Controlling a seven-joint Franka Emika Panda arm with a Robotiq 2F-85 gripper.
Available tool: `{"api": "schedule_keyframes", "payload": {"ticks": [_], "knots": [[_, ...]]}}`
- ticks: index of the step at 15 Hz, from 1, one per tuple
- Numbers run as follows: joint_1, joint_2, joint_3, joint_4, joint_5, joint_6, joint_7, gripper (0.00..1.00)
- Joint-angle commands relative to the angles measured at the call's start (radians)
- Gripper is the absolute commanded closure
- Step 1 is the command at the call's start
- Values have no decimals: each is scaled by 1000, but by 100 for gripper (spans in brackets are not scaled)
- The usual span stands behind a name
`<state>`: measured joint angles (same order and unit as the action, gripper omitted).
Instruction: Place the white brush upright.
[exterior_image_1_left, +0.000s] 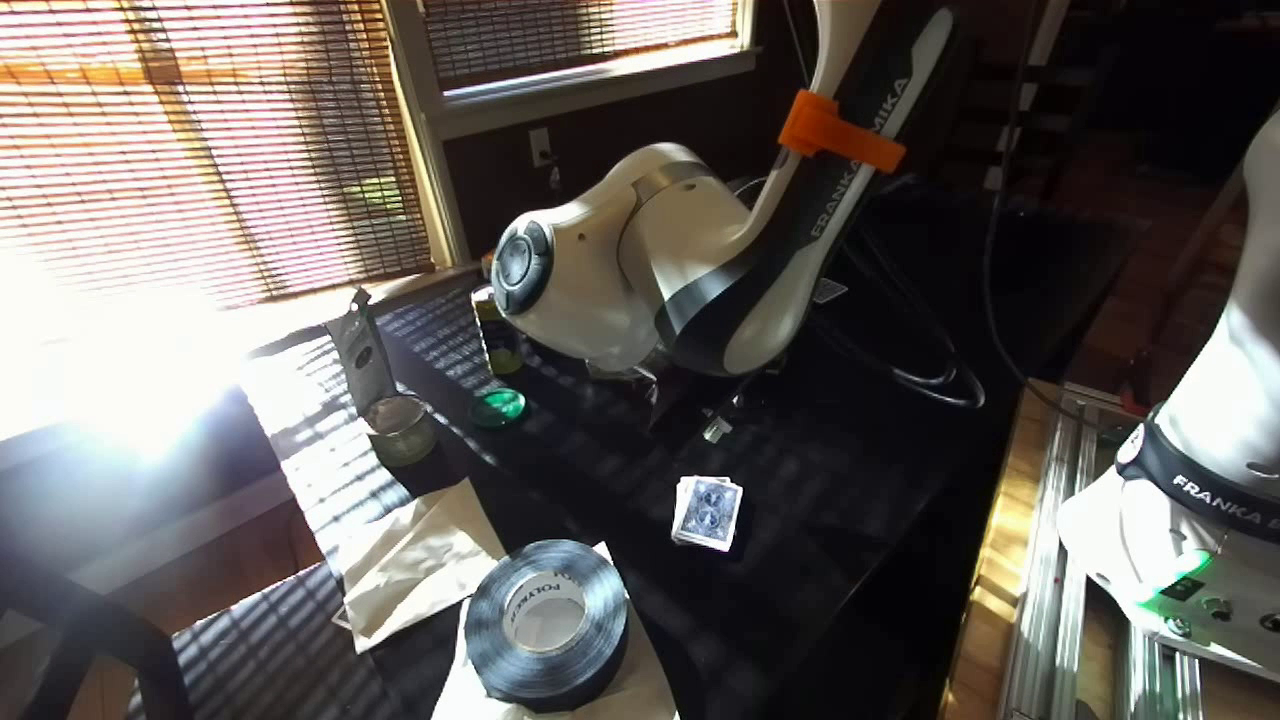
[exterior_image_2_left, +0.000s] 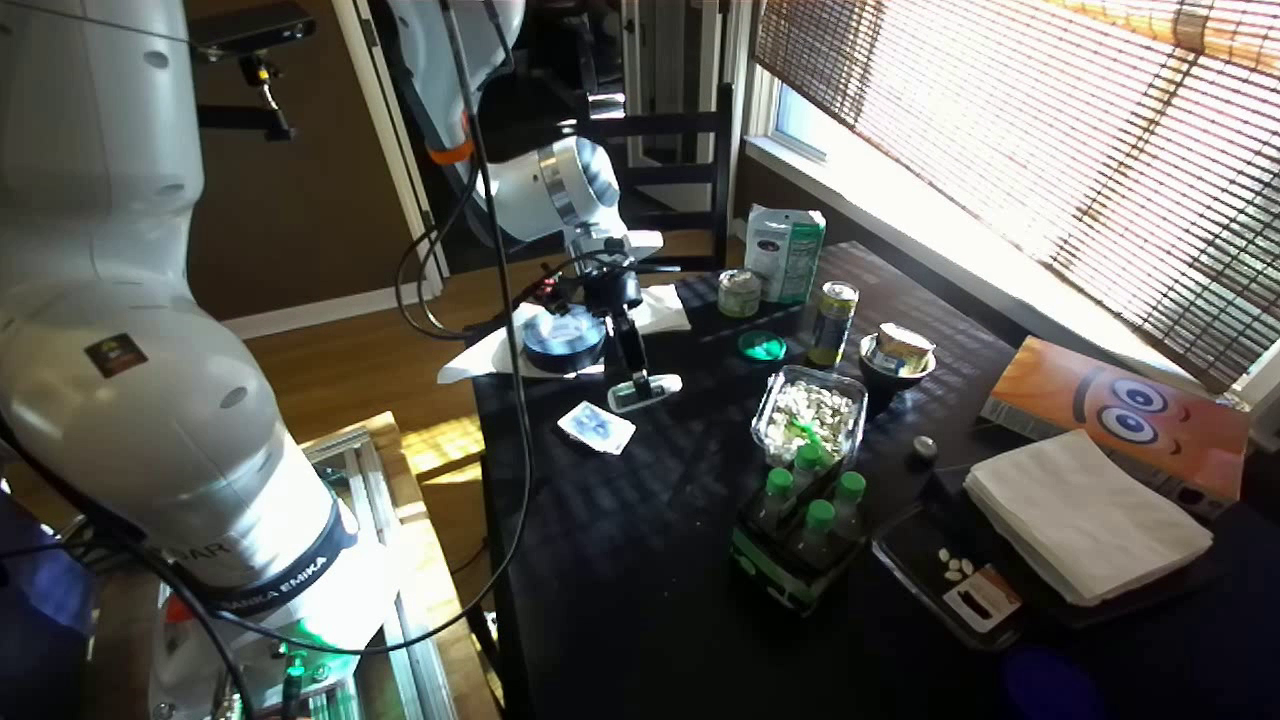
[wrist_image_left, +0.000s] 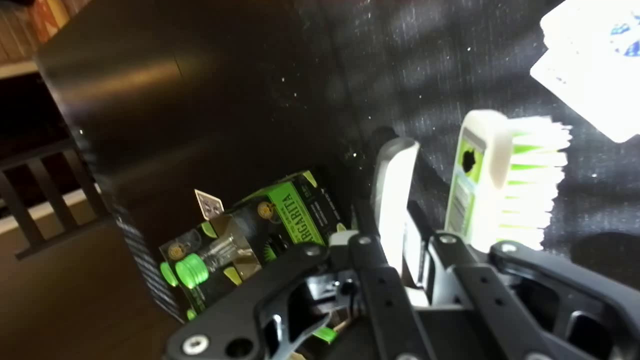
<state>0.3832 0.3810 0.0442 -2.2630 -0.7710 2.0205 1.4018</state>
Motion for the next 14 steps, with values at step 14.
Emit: {"api": "schedule_keyframes", "payload": {"ticks": [14], "knots": [[-11,289,30,243,-67,-380,-149,95]]}}
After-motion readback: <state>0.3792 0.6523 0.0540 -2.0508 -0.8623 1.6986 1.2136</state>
